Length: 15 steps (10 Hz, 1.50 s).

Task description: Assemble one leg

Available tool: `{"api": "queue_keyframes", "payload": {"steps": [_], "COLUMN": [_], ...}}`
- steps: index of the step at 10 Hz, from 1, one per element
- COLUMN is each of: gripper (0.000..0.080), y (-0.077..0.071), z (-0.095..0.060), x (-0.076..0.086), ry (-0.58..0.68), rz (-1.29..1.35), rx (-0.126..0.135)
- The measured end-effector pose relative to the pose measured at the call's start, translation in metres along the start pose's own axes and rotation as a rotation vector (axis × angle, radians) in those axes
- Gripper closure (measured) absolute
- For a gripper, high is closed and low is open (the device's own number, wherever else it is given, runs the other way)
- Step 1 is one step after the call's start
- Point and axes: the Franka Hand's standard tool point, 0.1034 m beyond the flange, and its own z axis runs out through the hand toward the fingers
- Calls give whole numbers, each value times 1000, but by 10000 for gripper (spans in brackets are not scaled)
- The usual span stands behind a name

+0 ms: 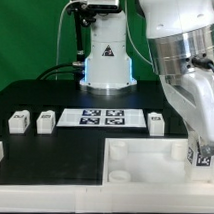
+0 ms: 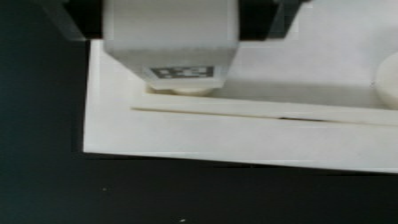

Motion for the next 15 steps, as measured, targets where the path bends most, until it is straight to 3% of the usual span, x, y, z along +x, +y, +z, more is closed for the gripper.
{"api": "queue_keyframes", "payload": {"steps": [1,2,3,4,6,7,11,13,15], "gripper": [389,389,253,171,156,156,150,150,414], "y": [0,0,3,4,4,4,0,-1,-1], "z": [0,0,1,1,1,1,1,0,0], "x": [0,0,0,1,2,2,3,3,3], "ry": [0,1,4,16,29,29,106,107,109], "rz": [-6,-69,-194,-356,-598,-649,-1385,-1410,-1342], "rx": [0,-2,-14,-31,-41,-41,-108,-99,-94]}}
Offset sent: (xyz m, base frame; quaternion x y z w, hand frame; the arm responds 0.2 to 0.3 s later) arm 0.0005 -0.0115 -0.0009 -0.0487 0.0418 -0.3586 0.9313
